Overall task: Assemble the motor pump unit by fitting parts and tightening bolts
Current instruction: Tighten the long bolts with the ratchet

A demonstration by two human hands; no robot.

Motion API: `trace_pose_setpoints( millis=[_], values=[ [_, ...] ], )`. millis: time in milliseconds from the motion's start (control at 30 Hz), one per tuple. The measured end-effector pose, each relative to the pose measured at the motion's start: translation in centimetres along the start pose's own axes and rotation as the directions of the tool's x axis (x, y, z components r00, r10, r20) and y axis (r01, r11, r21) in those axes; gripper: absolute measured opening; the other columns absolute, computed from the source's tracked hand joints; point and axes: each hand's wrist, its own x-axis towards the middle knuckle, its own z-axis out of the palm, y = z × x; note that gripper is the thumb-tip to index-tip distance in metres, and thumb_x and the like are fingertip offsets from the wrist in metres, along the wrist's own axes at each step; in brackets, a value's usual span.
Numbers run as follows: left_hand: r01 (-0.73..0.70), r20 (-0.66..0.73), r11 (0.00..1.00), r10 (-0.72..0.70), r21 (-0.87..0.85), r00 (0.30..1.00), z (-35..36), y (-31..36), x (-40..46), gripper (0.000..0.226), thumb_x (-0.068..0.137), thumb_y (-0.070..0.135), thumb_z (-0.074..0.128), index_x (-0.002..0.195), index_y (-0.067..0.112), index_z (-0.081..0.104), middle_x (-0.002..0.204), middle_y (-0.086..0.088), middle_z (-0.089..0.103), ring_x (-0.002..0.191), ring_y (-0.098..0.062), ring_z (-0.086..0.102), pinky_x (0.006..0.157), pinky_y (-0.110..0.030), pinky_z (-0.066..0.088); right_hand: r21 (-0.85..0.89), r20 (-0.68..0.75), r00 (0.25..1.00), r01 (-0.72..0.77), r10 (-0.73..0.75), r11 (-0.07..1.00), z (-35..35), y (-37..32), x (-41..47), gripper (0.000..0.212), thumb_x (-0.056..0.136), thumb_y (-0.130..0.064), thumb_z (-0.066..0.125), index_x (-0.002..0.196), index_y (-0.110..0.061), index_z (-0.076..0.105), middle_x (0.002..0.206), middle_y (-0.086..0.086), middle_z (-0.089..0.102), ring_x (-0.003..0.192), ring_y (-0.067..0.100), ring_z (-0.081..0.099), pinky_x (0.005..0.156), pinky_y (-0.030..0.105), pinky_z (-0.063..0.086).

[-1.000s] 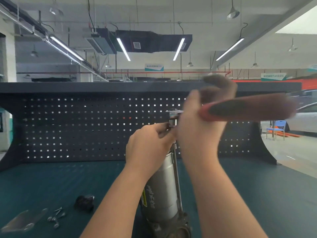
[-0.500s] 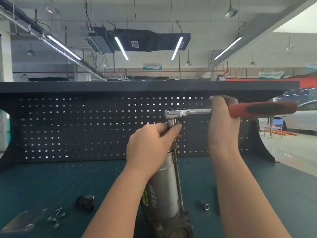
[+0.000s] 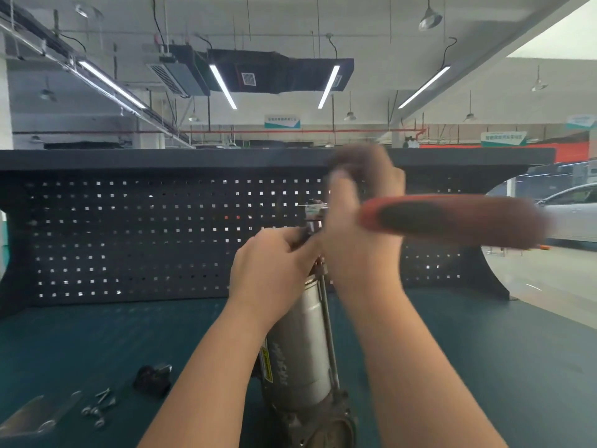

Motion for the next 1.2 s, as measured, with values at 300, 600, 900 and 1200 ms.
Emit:
trace_pose_setpoints(
  millis=[300,600,900,1200],
  values=[
    [-0.067,-0.065,0.998,0.067,-0.003,0.996,0.7,-0.3,0.0,0.042,0.072,0.057,0.036,0.064,0.031,0.068,0.068,0.008,0.071,0.064,-0.010,0.055,0.054,-0.027,0.034,0.146,-0.058,0.996,-0.053,0.062,0.988,-0.5,-0.9,0.4,0.017,0.082,-0.001,0.049,0.096,-0.011,0.051,0.071,-0.011,0.047,0.066,-0.004,0.054,0.062,0.014,0.044],
    [-0.108,-0.004,0.990,0.109,-0.093,0.994,0.1,-0.8,-0.2,0.046,0.089,0.026,0.055,0.044,0.026,0.052,0.040,0.014,0.038,0.048,-0.006,0.040,0.043,-0.013,0.024,-0.072,0.214,0.977,0.007,0.009,0.997,-0.5,-0.9,0.7,0.032,0.078,-0.021,0.048,0.107,-0.018,0.061,0.095,-0.008,0.057,0.095,0.005,0.055,0.081,0.024,0.042],
    [-0.027,-0.048,0.993,0.021,-0.119,0.999,0.4,-0.1,-0.2,0.034,0.087,0.057,0.057,0.065,0.035,0.072,0.056,0.018,0.064,0.060,0.001,0.057,0.056,-0.026,0.039,0.325,0.037,0.895,-0.432,0.445,0.842,-1.6,0.3,1.9,0.021,0.088,-0.001,0.050,0.107,-0.010,0.052,0.083,-0.004,0.054,0.054,-0.013,0.052,0.046,0.003,0.036],
    [-0.142,-0.112,0.971,0.166,0.193,0.980,0.4,-0.9,0.1,0.029,0.079,0.013,0.036,0.051,0.009,0.033,0.047,0.003,0.038,0.051,-0.020,0.035,0.042,-0.019,0.021,-0.128,0.248,0.968,0.055,-0.022,0.990,0.0,-1.5,0.4,0.036,0.072,-0.013,0.043,0.103,-0.027,0.056,0.101,-0.005,0.054,0.103,0.022,0.045,0.085,0.037,0.031]
  ],
)
